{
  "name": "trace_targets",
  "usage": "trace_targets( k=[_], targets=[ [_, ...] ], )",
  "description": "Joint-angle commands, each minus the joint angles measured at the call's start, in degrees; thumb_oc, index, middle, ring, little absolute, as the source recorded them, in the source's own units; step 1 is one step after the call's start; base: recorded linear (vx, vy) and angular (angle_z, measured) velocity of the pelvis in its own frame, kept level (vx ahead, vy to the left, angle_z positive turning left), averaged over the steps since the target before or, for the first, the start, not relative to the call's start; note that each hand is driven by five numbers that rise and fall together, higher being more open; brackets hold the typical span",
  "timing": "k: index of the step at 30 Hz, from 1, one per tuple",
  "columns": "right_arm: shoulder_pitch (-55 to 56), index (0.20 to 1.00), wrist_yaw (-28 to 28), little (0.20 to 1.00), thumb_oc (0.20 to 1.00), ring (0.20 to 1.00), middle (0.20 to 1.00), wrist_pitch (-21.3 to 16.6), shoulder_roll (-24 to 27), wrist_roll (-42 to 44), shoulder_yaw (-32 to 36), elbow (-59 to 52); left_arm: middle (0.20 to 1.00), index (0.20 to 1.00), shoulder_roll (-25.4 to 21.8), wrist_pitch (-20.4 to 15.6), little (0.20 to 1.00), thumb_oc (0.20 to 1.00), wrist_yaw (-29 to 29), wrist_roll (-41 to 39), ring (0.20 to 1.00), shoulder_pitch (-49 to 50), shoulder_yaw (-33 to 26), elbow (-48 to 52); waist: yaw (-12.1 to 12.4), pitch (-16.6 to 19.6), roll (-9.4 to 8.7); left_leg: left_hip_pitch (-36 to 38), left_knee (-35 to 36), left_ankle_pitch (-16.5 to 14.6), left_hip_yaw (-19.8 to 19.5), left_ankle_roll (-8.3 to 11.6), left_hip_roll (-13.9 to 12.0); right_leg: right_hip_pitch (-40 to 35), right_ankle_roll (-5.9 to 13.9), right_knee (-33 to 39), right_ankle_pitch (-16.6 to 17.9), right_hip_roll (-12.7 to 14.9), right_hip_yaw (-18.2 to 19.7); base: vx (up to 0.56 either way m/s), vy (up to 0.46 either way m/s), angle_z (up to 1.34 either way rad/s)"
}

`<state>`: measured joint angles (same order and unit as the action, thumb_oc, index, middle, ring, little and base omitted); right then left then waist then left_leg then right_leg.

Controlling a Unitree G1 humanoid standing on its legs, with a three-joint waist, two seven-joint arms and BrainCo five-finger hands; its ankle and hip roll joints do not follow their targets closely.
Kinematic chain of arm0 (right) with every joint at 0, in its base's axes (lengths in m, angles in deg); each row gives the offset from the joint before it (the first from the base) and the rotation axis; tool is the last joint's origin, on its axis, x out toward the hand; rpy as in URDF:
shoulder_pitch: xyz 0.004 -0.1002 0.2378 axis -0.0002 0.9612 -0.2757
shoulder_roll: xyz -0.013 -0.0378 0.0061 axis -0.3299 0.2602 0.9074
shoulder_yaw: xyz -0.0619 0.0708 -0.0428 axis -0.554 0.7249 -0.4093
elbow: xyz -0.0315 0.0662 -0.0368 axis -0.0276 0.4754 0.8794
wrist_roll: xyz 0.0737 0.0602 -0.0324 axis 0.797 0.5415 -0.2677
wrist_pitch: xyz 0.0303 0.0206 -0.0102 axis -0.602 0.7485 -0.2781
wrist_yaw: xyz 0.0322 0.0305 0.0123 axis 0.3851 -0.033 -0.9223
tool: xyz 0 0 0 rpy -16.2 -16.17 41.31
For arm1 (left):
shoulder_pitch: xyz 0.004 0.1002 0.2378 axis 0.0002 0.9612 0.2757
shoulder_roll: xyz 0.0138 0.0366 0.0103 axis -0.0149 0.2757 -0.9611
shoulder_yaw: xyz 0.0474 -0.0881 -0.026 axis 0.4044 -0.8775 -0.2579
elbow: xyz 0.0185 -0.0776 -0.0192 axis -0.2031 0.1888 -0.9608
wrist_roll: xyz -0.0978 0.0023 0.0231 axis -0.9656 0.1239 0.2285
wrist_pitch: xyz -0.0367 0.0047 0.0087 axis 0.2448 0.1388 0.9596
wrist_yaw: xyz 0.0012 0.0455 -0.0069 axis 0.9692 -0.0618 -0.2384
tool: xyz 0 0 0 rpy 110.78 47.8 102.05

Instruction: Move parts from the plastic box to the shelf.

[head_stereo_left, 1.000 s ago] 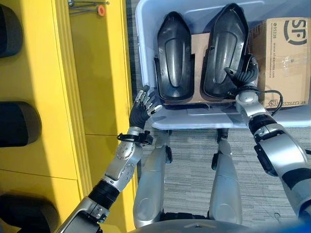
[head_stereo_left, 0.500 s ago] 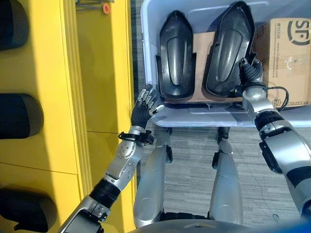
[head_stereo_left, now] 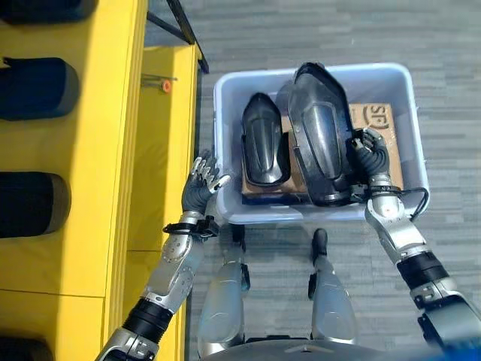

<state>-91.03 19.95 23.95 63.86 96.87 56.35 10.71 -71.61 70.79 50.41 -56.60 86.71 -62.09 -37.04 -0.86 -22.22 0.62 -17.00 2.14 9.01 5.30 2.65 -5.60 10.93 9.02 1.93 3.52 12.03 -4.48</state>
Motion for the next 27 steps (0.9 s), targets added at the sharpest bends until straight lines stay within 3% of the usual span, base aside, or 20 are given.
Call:
trace_targets(
  k=[1, 12, 19, 23, 27],
  targets=[
    [-3.07, 0.2, -2.38, 0.2, 0.2, 0.2, 0.2, -5.84, 1.42, -2.87, 2.88, -2.87, 1.0, 1.0, -1.95, -1.65, 1.0, 1.0, -2.94, 0.68, 1.0, -0.57, -2.32, 2.28, 0.7, 3.68, -0.71, 4.63, -0.72, -3.09, -1.08, 4.07, -5.65, 3.83, 1.67, -7.78, 0.32, 2.79, 1.07, 0.07, -0.046, 0.05],
    [4.74, 0.2, -8.31, 0.2, 0.2, 0.2, 0.2, -7.87, 0.48, -1.08, 4.91, -14.58, 1.0, 1.0, -1.34, -0.9, 1.0, 1.0, -6.15, 2.1, 1.0, 5.77, -7.17, 2.47, -0.18, 11.76, -0.63, 12.46, 1.82, -2.85, 0.4, 5.0, -7.57, -2.56, 1.85, -6.94, -1.25, 2.03, 0.94, 0.05, -0.023, -0.01],
    [10.09, 0.2, -14.29, 0.2, 0.2, 0.2, 0.2, -7.73, -0.51, 4.23, 3.57, -17.68, 1.0, 1.0, 0.21, -0.4, 1.0, 1.0, -7.08, 2.88, 1.0, 10.39, -11.18, 2.66, 0.18, 15.89, -0.5, 16.73, 1.54, -3.15, -0.41, 4.98, -9.35, -5.67, 0.75, -11.57, -5.64, 0.36, 0.4, 0.03, -0.065, -0.02],
    [10.19, 0.2, -15.7, 0.2, 0.2, 0.2, 0.2, -7.75, 0.79, 3.62, 2.45, -19.83, 1.0, 1.0, 1.03, -0.51, 1.0, 1.0, -7.11, 3.5, 1.0, 13.65, -14.13, 3.36, 1.59, 15.24, 0.21, 16.59, 1.81, 0.18, -2.87, 6.1, -12.58, -5.24, -1.71, -18.65, -10.91, -3.03, -2.05, -0.07, -0.202, 0.08],
    [8.26, 0.2, -15.85, 0.2, 0.2, 0.2, 0.2, -8.41, 1.12, 4.06, 1.55, -20.81, 1.0, 1.0, 1.82, -0.8, 1.0, 1.0, -6.95, 3.28, 1.0, 14.95, -14.85, 3.06, 3.49, 13.59, 1.01, 13.96, 2.45, 5.07, -5.56, 7.54, -14.8, -3.72, -3.31, -21.5, -12.79, -5.25, -4.76, -0.16, -0.174, 0.36]
  ],
)
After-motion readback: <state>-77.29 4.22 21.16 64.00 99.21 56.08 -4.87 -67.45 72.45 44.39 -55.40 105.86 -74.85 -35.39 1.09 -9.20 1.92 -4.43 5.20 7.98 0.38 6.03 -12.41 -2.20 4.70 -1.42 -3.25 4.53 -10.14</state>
